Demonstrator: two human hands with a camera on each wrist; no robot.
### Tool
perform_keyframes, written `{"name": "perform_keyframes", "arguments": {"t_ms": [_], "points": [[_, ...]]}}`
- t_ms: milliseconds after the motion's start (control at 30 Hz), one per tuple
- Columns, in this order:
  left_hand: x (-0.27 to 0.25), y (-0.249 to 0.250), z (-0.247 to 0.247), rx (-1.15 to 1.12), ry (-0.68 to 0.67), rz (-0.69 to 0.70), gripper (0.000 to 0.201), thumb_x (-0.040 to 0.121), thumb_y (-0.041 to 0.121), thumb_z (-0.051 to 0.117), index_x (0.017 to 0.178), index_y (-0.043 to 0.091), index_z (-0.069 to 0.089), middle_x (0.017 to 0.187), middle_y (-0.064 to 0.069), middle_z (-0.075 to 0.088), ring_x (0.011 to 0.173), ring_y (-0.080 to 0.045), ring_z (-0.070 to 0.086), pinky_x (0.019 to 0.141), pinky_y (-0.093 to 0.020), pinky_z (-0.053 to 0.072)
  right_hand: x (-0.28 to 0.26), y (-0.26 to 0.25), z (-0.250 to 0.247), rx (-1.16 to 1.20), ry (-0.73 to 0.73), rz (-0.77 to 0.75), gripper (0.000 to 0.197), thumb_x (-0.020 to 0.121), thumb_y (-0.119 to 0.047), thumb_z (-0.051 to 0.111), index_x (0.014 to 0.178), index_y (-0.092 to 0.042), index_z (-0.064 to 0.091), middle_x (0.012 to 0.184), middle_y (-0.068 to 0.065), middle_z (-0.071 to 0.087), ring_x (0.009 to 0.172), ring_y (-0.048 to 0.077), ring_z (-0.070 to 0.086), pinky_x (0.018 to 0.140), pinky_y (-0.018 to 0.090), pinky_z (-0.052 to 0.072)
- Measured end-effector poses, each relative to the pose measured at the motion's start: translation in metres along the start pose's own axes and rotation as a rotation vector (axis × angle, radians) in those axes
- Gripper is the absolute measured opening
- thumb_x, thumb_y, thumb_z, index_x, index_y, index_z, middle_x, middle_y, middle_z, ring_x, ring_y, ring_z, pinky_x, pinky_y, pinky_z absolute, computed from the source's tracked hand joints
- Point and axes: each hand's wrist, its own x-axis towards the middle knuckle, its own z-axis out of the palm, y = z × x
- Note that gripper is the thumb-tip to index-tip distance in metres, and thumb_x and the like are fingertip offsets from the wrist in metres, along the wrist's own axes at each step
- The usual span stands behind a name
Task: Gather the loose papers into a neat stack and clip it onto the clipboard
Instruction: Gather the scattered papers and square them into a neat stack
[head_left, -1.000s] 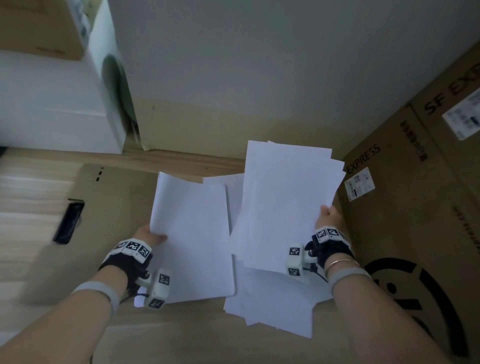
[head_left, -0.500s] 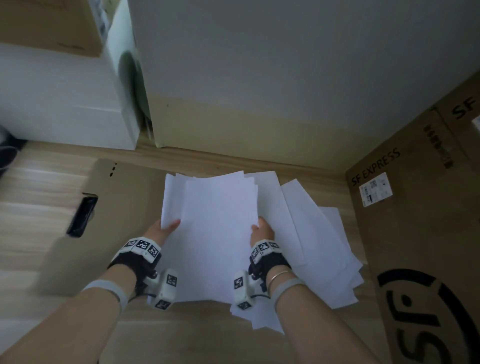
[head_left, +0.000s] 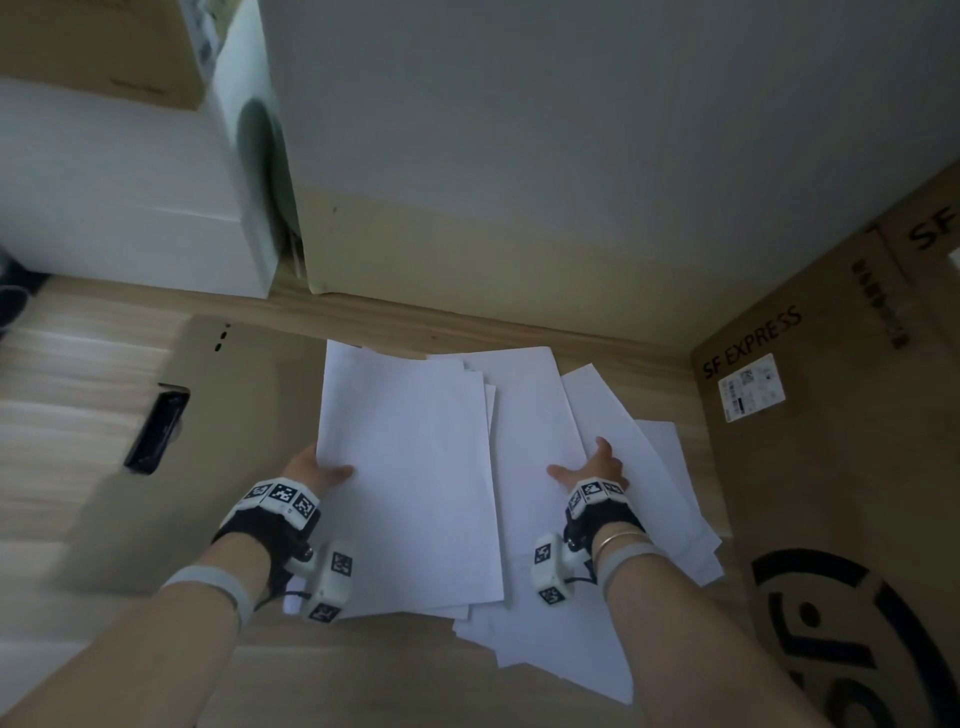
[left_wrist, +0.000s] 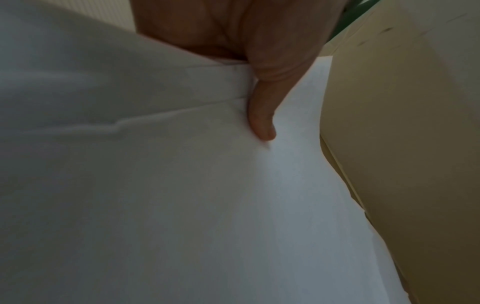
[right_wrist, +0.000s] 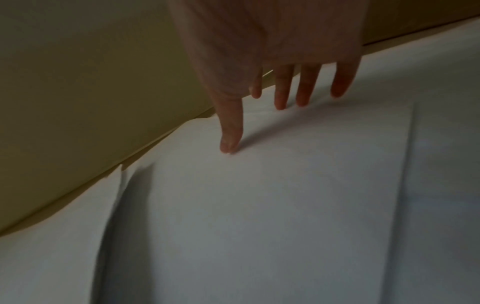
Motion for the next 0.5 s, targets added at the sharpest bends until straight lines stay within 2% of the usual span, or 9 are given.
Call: {"name": "perform_keyframes", "arguments": {"t_ms": [67, 100, 200, 267, 300, 400, 500], "points": [[0.001, 0.0, 0.001, 0.005, 0.007, -0.006, 0.052, 0.084, 0.007, 0.064, 0.133, -0.001, 0.048, 0.133, -0.025, 0.055, 0.121, -0.04, 0.053, 0.106, -0.045, 0.04, 0.004, 0.006, 0.001, 0.051, -0.026, -0.017, 0.093, 0.072, -0.031, 0.078, 0.145, -0.019, 0.022, 0.146, 0.015, 0.035, 0.133, 0.034, 0.038, 0.108, 0.045, 0.035], [0.001, 0.0, 0.001, 0.003, 0.009, -0.01, 0.052, 0.084, 0.007, 0.064, 0.133, -0.002, 0.048, 0.132, -0.025, 0.055, 0.121, -0.04, 0.053, 0.106, -0.045, 0.04, 0.005, 0.008, 0.002, 0.076, -0.041, -0.034, 0.086, 0.073, -0.029, 0.077, 0.143, -0.015, 0.028, 0.143, 0.016, 0.042, 0.13, 0.033, 0.044, 0.106, 0.041, 0.038], [0.001, 0.002, 0.001, 0.0, 0.016, -0.021, 0.054, 0.084, 0.007, 0.065, 0.133, -0.002, 0.048, 0.133, -0.025, 0.054, 0.122, -0.04, 0.052, 0.106, -0.045, 0.04, 0.006, 0.012, 0.001, 0.032, -0.037, -0.086, 0.049, 0.086, -0.026, 0.065, 0.127, -0.004, 0.05, 0.131, 0.016, 0.057, 0.119, 0.031, 0.054, 0.101, 0.035, 0.042], [0.001, 0.002, 0.001, 0.001, 0.016, -0.024, 0.055, 0.083, 0.009, 0.066, 0.134, 0.0, 0.047, 0.134, -0.024, 0.054, 0.122, -0.04, 0.052, 0.107, -0.046, 0.039, 0.005, 0.013, -0.005, 0.023, -0.01, -0.104, 0.024, 0.091, -0.023, 0.054, 0.103, -0.002, 0.057, 0.119, 0.018, 0.061, 0.109, 0.03, 0.058, 0.098, 0.035, 0.044], [0.0, 0.003, 0.001, -0.002, 0.017, -0.024, 0.056, 0.083, 0.009, 0.066, 0.134, 0.0, 0.048, 0.134, -0.024, 0.054, 0.122, -0.04, 0.052, 0.107, -0.046, 0.039, 0.004, 0.014, -0.009, 0.033, 0.015, -0.111, 0.022, 0.093, -0.022, 0.051, 0.1, -0.002, 0.058, 0.119, 0.02, 0.061, 0.109, 0.031, 0.058, 0.095, 0.034, 0.045], [-0.001, 0.003, 0.001, 0.006, 0.024, -0.018, 0.055, 0.083, 0.007, 0.065, 0.134, -0.001, 0.047, 0.134, -0.024, 0.054, 0.123, -0.04, 0.052, 0.107, -0.044, 0.039, 0.002, 0.017, -0.029, 0.104, 0.111, -0.124, 0.029, 0.095, -0.018, 0.046, 0.111, 0.001, 0.061, 0.122, 0.021, 0.061, 0.113, 0.036, 0.055, 0.091, 0.033, 0.044], [-0.002, 0.004, 0.002, 0.003, 0.03, -0.016, 0.054, 0.084, 0.007, 0.064, 0.134, -0.003, 0.047, 0.135, -0.025, 0.053, 0.124, -0.04, 0.051, 0.108, -0.044, 0.038, 0.003, 0.02, -0.054, 0.251, 0.159, -0.145, 0.029, 0.096, -0.017, 0.046, 0.114, 0.001, 0.061, 0.118, 0.02, 0.063, 0.106, 0.033, 0.057, 0.086, 0.03, 0.042]]}}
